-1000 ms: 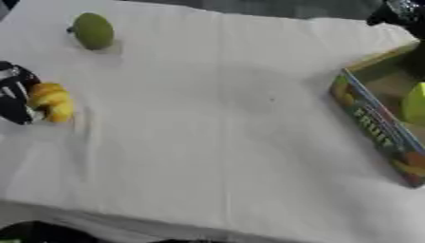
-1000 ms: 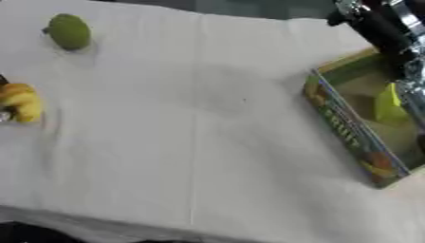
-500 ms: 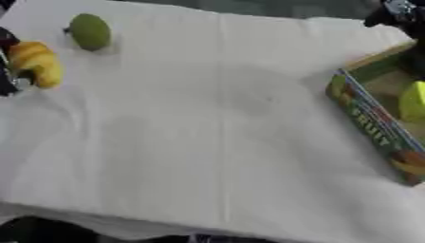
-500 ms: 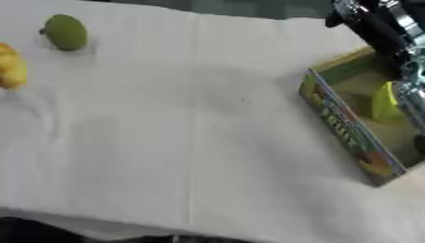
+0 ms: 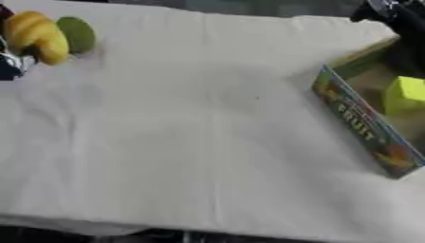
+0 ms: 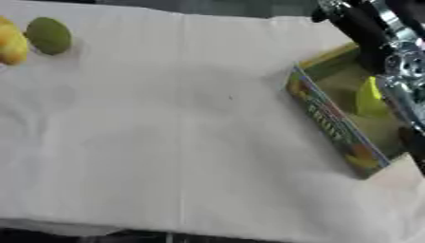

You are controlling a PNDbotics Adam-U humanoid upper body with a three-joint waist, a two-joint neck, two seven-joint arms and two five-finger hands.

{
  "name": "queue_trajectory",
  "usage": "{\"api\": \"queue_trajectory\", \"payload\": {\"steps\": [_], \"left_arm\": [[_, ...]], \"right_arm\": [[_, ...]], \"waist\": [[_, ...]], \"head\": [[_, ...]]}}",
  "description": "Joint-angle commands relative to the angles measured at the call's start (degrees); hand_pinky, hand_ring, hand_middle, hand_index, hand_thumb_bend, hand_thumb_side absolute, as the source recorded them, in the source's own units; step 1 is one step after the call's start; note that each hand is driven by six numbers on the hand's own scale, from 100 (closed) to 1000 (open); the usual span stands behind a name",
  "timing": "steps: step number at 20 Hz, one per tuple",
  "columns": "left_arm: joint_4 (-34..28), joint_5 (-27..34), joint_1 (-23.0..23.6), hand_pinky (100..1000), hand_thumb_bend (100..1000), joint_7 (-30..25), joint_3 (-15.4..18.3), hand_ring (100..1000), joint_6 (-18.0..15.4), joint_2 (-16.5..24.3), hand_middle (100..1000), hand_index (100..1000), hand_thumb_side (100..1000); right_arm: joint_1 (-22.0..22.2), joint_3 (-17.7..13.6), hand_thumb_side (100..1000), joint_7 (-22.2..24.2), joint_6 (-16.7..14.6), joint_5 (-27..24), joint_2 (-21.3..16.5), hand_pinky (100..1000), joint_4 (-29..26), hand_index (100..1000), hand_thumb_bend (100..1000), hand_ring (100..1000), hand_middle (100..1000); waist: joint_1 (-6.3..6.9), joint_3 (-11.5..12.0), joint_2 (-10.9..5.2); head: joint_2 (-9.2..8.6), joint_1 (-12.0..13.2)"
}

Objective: Pick up the objects with one hand, pass them to the other hand, and then place them into the box on the other side of the table.

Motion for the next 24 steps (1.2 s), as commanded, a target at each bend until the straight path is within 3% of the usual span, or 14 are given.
{"api": "queue_trajectory", "payload": {"steps": [1, 6, 19, 24], "left_arm": [[-1.23, 1.79, -1.33, 476, 100, 2.54, -0.91, 536, -0.27, -1.66, 492, 587, 167], [-0.52, 1.78, -1.91, 468, 100, 3.77, -2.6, 530, -1.23, -6.24, 487, 584, 224], [3.0, -0.29, -1.6, 423, 100, 5.63, -5.37, 523, -3.88, -16.09, 482, 583, 283], [4.4, -1.98, -1.14, 423, 100, 8.51, -6.17, 522, -6.13, -19.32, 480, 584, 283]], "right_arm": [[-0.64, -1.05, 679, -0.22, -0.14, -0.45, -1.63, 920, -1.02, 822, 100, 695, 537], [-0.75, -1.1, 680, -0.26, -0.17, -0.58, -1.45, 920, -1.04, 823, 100, 695, 537], [-1.04, -1.23, 636, -0.1, -0.5, -1.02, -1.08, 916, -1.49, 820, 100, 696, 528], [-1.26, -0.98, 633, 0.32, -0.56, -0.99, -1.08, 916, -1.57, 819, 100, 697, 529]], "waist": [[0.15, -0.16, -1.09], [-0.03, -0.5, -1.15], [-0.73, -1.86, -1.27], [-0.89, -2.32, -1.28]], "head": [[-0.86, -0.73], [-1.24, -1.43], [-0.78, -7.81], [-0.69, -8.45]]}}
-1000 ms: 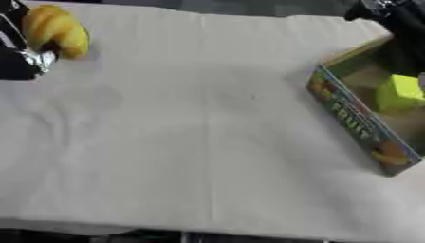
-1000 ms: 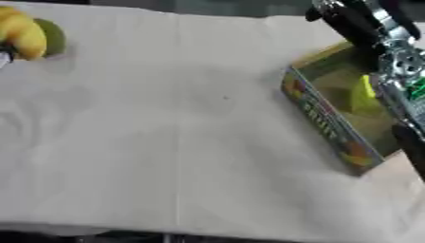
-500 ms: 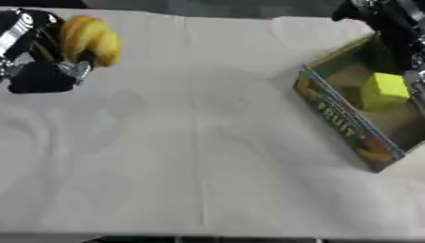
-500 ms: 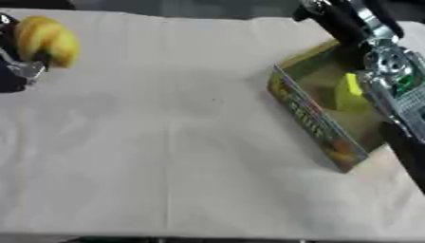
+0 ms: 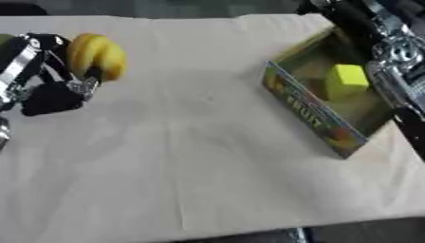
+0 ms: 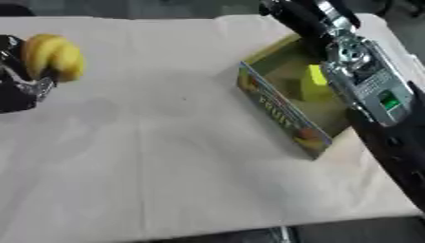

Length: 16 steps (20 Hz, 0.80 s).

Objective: Pick up the objects with one hand, pass them to the other hand, and then place them into the box on the other side of the table.

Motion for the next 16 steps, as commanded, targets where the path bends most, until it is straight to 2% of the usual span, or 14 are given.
{"api": "queue_trajectory", "payload": {"steps": [1, 4, 6, 11, 16], "left_arm": [[0.07, -1.94, -0.54, 424, 100, 1.96, -0.36, 523, -1.77, -1.32, 481, 585, 275], [0.83, -4.82, -0.33, 428, 100, 3.27, -0.71, 525, -3.75, -2.65, 482, 586, 258], [1.34, -6.65, -0.16, 429, 100, 3.79, -0.94, 526, -4.96, -3.31, 483, 586, 250], [2.2, -9.62, 0.12, 434, 100, 4.19, -1.52, 528, -7.05, -4.15, 486, 588, 226], [2.81, -11.59, 0.33, 437, 100, 3.95, -2.09, 530, -8.68, -4.75, 487, 589, 223]], "right_arm": [[-0.87, -0.52, 631, 0.48, -0.25, -0.25, -1.14, 916, -1.2, 820, 100, 698, 530], [-1.6, 0.35, 628, 2.03, -0.93, 0.0, -1.59, 915, -1.2, 826, 100, 706, 538], [-2.48, 1.78, 652, 4.86, -1.52, 0.59, -2.41, 915, -1.2, 837, 100, 719, 552], [-6.07, 6.69, 718, 16.4, -3.26, 3.67, -4.97, 920, -1.2, 857, 100, 759, 598], [-12.4, 11.84, 763, 26.29, -4.34, 5.48, -5.78, 935, -1.2, 874, 100, 793, 640]], "waist": [[-0.74, -0.19, -1.23], [-0.71, -0.27, -1.22], [-0.72, -0.28, -1.24], [-0.78, -0.15, -1.46], [-0.87, 0.06, -1.88]], "head": [[-0.2, -0.25], [-0.25, 0.15], [-0.2, 0.3], [0.22, -0.05], [0.5, -0.13]]}}
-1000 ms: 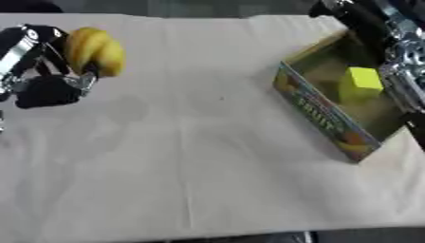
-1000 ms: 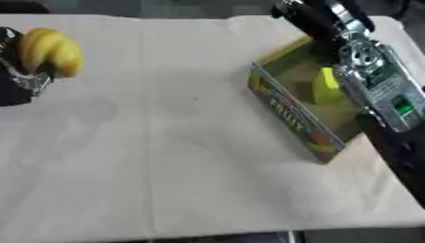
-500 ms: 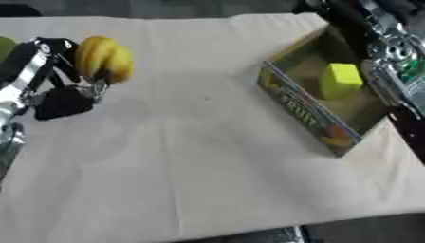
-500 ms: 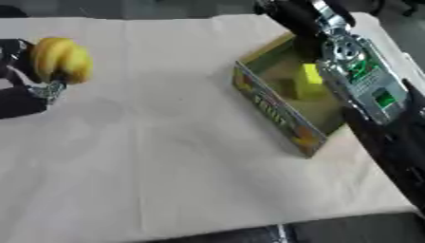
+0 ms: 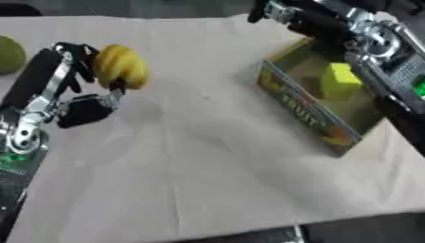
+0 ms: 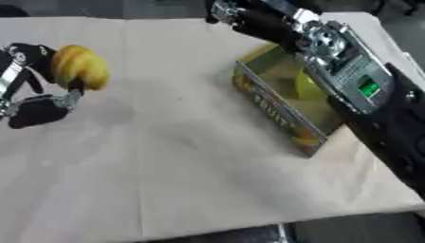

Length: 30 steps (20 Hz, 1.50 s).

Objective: Pick up the objects with one hand, pass them to the other hand, and then place them into the box on the other side of the table.

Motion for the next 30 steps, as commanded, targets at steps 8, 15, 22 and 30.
{"api": "queue_trajectory", "payload": {"steps": [8, 15, 22, 30], "left_arm": [[-0.05, -2.05, 0.11, 439, 100, -0.13, -0.55, 531, -2.6, -0.47, 489, 591, 215], [0.1, -2.57, 0.38, 440, 100, -0.33, -0.82, 530, -3.05, -0.55, 489, 592, 214], [0.28, -2.7, 0.95, 439, 100, -1.06, -1.21, 530, -3.13, -0.67, 489, 591, 211], [0.57, -6.58, 1.76, 449, 100, -0.35, -1.41, 536, -3.89, -0.91, 495, 595, 163]], "right_arm": [[-9.54, 6.84, 700, 11.81, -0.19, 4.44, -0.63, 936, -1.19, 875, 100, 802, 650], [-14.2, 8.69, 357, 12.82, -4.59, 11.76, 0.77, 893, -1.19, 850, 100, 777, 648], [-20.48, 10.72, 357, 23.49, -13.74, 25.67, 1.43, 842, -1.19, 832, 226, 781, 674], [-25.31, 15.07, 456, 30.04, -9.86, 29.02, 3.52, 840, -1.19, 842, 206, 775, 702]], "waist": [[-1.14, 0.25, -2.2], [-1.0, 0.26, -2.31], [-1.24, -0.15, -2.75], [-1.81, -0.87, -3.44]], "head": [[0.48, 1.05], [0.7, 2.02], [0.72, 2.63], [0.72, 2.98]]}}
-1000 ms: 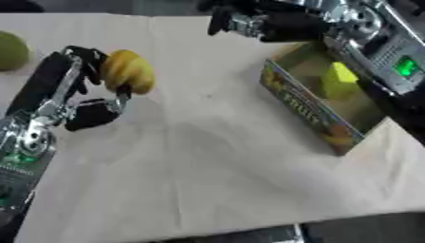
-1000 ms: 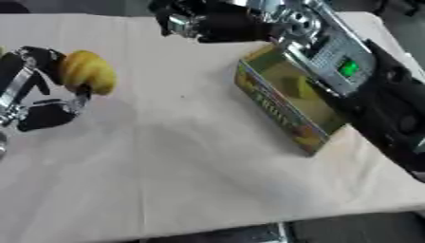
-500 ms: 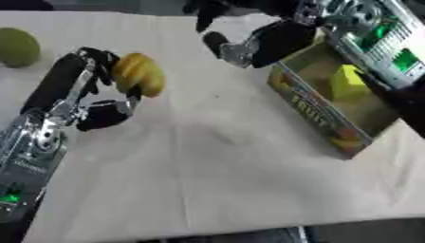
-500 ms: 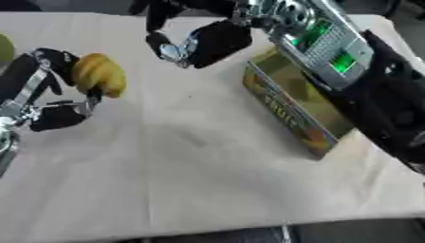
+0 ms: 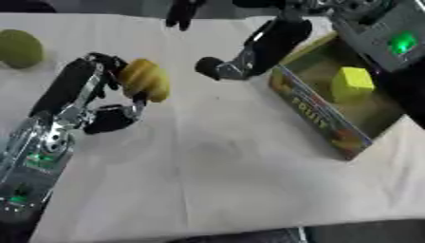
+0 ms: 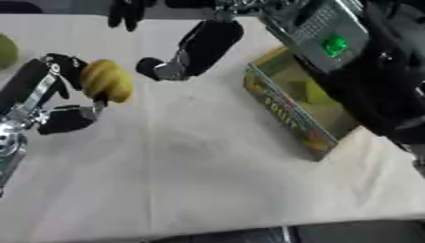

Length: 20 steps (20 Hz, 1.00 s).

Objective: Pick up the objects with one hand, pass them to the other hand, and then place them into the box on the other side of the table.

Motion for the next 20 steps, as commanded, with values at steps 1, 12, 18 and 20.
{"api": "queue_trajectory", "payload": {"steps": [1, 12, 18, 20], "left_arm": [[-0.61, -2.8, -0.55, 450, 100, 0.5, 0.0, 538, -0.63, -0.06, 496, 595, 155], [-0.45, -11.09, -0.22, 467, 100, 0.61, 0.26, 548, -1.9, -0.99, 506, 601, 100], [-1.28, -12.58, 0.78, 454, 100, 1.81, 0.63, 540, -1.88, -1.91, 498, 598, 111], [-1.71, -12.26, 1.01, 452, 100, 2.47, 0.68, 539, -1.72, -1.87, 498, 597, 105]], "right_arm": [[-1.46, 1.27, 491, 1.47, 2.83, 0.42, -0.05, 840, -0.84, 845, 182, 770, 701], [-3.13, 4.31, 582, 2.65, 14.41, -0.06, 3.36, 868, -0.84, 871, 100, 773, 708], [-2.95, 5.09, 626, 1.51, 17.49, 3.23, 4.92, 884, -0.84, 889, 100, 785, 726], [-2.91, 5.21, 647, 1.21, 17.17, 4.09, 5.1, 880, -0.84, 887, 148, 779, 719]], "waist": [[-0.63, -0.16, -2.25], [-0.71, -0.08, -2.21], [-0.68, -0.06, -2.24], [-0.67, -0.05, -2.3]], "head": [[0.08, 0.13], [0.08, -0.11], [0.08, -0.37], [0.08, -0.43]]}}
